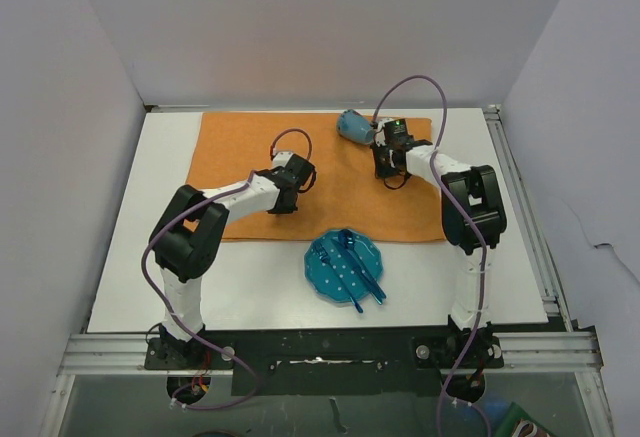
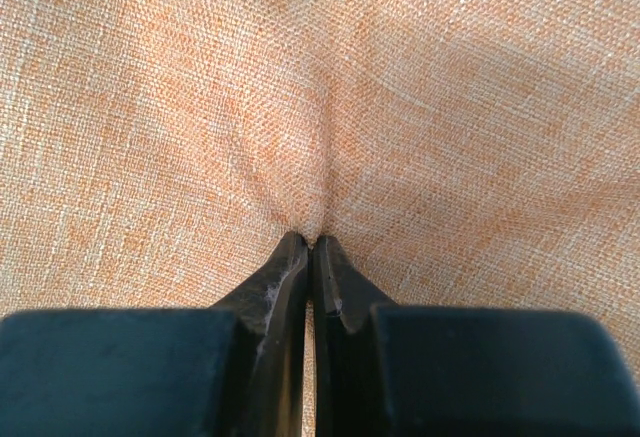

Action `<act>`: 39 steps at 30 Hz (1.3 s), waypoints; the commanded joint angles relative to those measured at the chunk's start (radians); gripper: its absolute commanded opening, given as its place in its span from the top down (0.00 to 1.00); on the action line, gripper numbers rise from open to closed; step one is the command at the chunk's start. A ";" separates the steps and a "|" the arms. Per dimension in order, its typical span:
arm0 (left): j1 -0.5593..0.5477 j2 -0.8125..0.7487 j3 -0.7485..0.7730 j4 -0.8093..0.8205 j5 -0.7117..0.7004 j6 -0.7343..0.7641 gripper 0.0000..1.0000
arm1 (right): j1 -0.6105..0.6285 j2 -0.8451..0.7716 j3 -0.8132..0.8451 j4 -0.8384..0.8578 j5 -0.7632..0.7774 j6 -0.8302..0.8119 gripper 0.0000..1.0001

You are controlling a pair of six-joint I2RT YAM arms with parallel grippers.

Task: Set the dinner table for one person

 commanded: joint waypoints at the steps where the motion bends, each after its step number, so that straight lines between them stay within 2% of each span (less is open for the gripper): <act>1: -0.009 -0.057 -0.005 -0.013 0.004 -0.014 0.84 | 0.019 -0.048 -0.016 -0.133 -0.005 0.041 1.00; 5: -0.009 -0.044 0.000 -0.007 0.015 -0.014 0.84 | 0.025 -0.092 0.032 -0.150 -0.024 0.021 0.98; 8: -0.010 -0.036 0.011 -0.004 0.034 -0.014 0.84 | 0.024 -0.077 0.154 -0.208 -0.065 -0.034 0.80; 12: -0.010 -0.042 0.020 -0.011 0.039 -0.014 0.84 | 0.025 -0.041 0.354 -0.272 -0.068 -0.124 0.47; 13: -0.009 -0.046 0.022 -0.011 0.038 -0.014 0.84 | 0.026 -0.034 0.389 -0.275 -0.060 -0.147 0.41; 16: -0.009 -0.055 0.027 -0.006 0.044 -0.010 0.82 | 0.024 -0.011 0.470 -0.258 -0.036 -0.218 0.14; 18: -0.006 -0.049 0.038 0.010 0.074 0.003 0.80 | 0.020 0.015 0.511 -0.240 -0.047 -0.265 0.01; 25: 0.016 -0.031 0.064 0.116 0.246 0.045 0.76 | -0.034 0.184 0.628 -0.176 -0.238 -0.342 0.02; 33: 0.024 -0.044 0.075 0.118 0.260 0.076 0.74 | -0.074 0.392 0.805 -0.149 -0.358 -0.376 0.02; 39: 0.025 -0.054 0.079 0.119 0.250 0.085 0.74 | -0.102 0.442 0.820 -0.122 -0.473 -0.387 0.02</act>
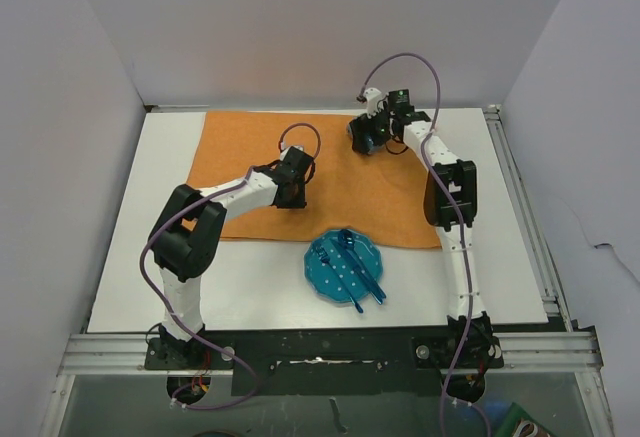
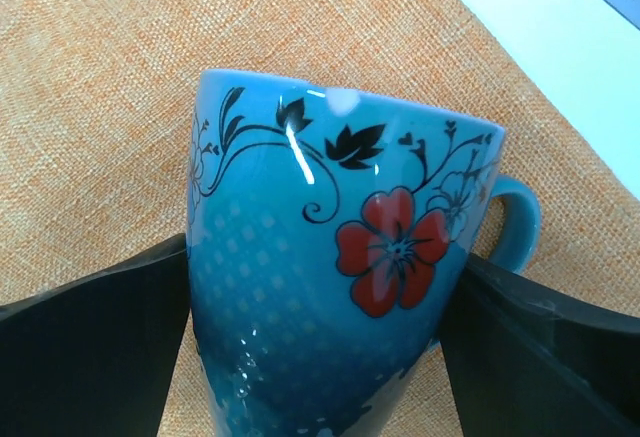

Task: Set the dinner table for one person

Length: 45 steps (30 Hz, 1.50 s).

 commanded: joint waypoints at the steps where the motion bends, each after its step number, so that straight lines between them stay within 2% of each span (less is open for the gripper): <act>1: 0.008 -0.050 0.049 0.043 0.002 0.026 0.74 | -0.021 -0.014 0.053 0.059 -0.118 -0.013 0.09; 5: 0.008 -0.033 0.061 0.035 0.000 0.030 0.74 | -0.022 -0.025 0.011 0.087 -0.115 0.002 0.38; 7: 0.008 -0.031 0.058 0.034 -0.001 0.028 0.74 | -0.021 -0.056 -0.038 0.107 -0.105 0.004 0.68; 9: 0.008 -0.029 0.053 0.033 -0.001 0.027 0.74 | -0.016 -0.090 -0.080 0.119 -0.085 0.006 0.87; 13: 0.006 -0.034 0.030 0.037 0.002 0.021 0.75 | -0.004 -0.169 -0.154 0.121 -0.035 0.010 1.00; 21: 0.001 -0.061 -0.017 0.063 0.010 0.010 0.75 | 0.034 -0.338 -0.346 0.172 0.211 0.085 1.00; 31: -0.008 -0.082 -0.042 0.081 0.045 0.001 0.78 | 0.071 -0.425 -0.499 0.141 0.451 0.226 1.00; 35: -0.017 -0.088 -0.042 0.077 0.044 -0.002 0.79 | 0.075 -0.468 -0.601 0.120 0.477 0.326 1.00; 40: -0.021 -0.111 -0.047 0.069 0.037 -0.003 0.80 | 0.115 -0.586 -0.818 0.195 0.496 0.428 1.00; 45: -0.025 -0.140 -0.063 0.073 0.033 -0.010 0.80 | 0.170 -0.624 -0.929 0.185 0.530 0.439 1.00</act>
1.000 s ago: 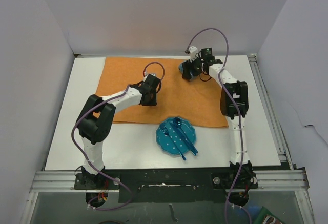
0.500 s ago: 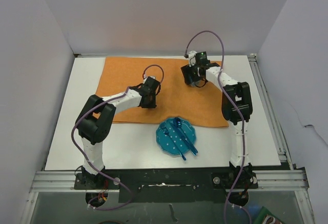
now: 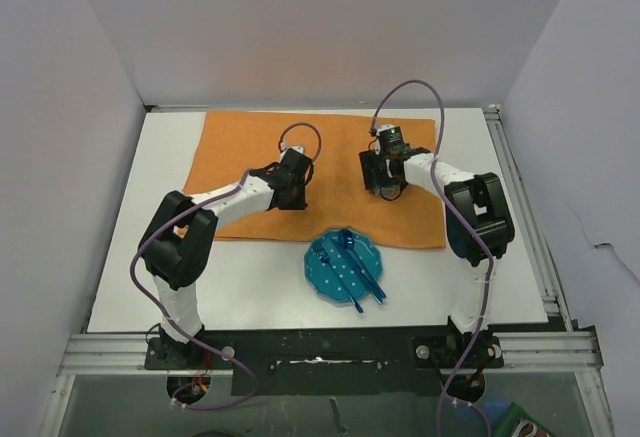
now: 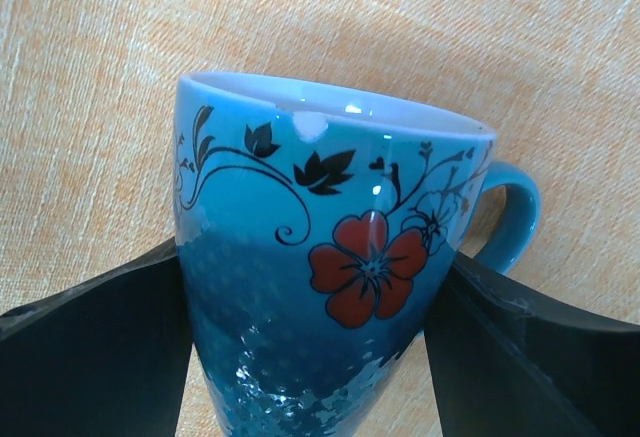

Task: Set the dinner table for one person

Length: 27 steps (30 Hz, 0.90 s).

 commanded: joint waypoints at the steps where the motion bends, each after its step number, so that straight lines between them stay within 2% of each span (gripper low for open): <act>1: -0.008 -0.077 -0.012 0.046 0.001 -0.012 0.80 | 0.058 -0.054 -0.060 0.007 0.044 0.044 0.92; 5: -0.011 -0.084 -0.018 0.045 0.002 -0.017 0.80 | 0.070 -0.067 -0.084 0.007 0.045 0.037 0.44; 8: -0.015 -0.086 -0.020 0.043 -0.001 -0.019 0.80 | 0.078 -0.100 -0.092 0.014 0.035 0.035 0.31; 13: -0.015 -0.086 -0.020 0.038 -0.003 -0.024 0.80 | 0.084 -0.118 -0.026 -0.076 0.030 0.058 0.24; 14: -0.017 -0.086 -0.020 0.038 -0.005 -0.024 0.80 | 0.084 -0.118 -0.009 -0.104 0.031 0.071 0.15; 15: -0.017 -0.086 -0.021 0.037 -0.009 -0.024 0.80 | 0.085 -0.116 0.016 -0.136 0.031 0.083 0.12; 18: -0.018 -0.077 -0.015 0.031 -0.010 -0.025 0.80 | 0.094 -0.133 0.079 -0.219 0.049 0.108 0.09; 22: -0.020 -0.065 -0.013 0.024 -0.012 -0.027 0.79 | 0.099 -0.223 0.087 -0.214 0.047 0.098 0.06; 27: -0.023 -0.062 -0.014 0.023 -0.007 -0.028 0.79 | 0.092 -0.284 0.055 -0.212 0.124 0.099 0.05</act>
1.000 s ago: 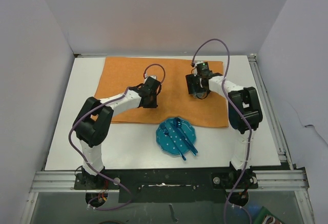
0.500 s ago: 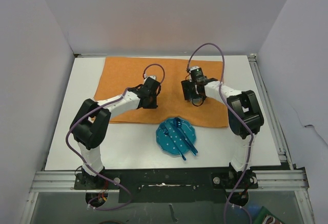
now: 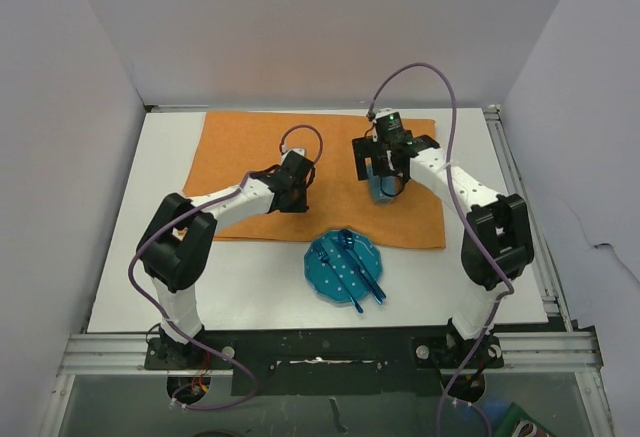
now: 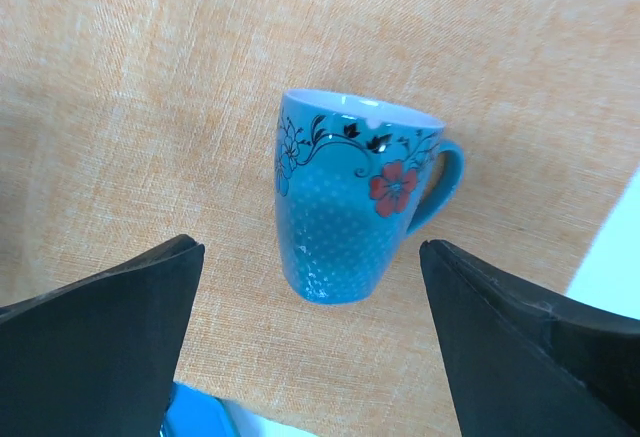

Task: Set the dinner table for one person

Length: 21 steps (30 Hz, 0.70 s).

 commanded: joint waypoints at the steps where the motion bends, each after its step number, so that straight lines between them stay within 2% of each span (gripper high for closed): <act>1: -0.006 -0.032 0.013 0.018 -0.006 -0.012 0.79 | -0.005 -0.085 0.000 0.002 0.094 0.017 0.05; 5: -0.009 -0.040 0.005 0.018 -0.008 -0.012 0.79 | -0.047 -0.078 -0.038 0.011 0.148 0.033 0.06; 15: -0.009 -0.061 -0.018 0.013 -0.033 -0.002 0.79 | -0.141 -0.047 -0.112 0.036 0.137 0.060 0.15; 18: -0.008 -0.058 -0.015 0.013 -0.035 0.000 0.79 | -0.144 -0.047 -0.141 0.055 0.124 0.060 0.19; 21: -0.010 -0.053 -0.012 0.013 -0.032 0.002 0.79 | -0.149 -0.029 -0.155 0.059 0.109 0.059 0.28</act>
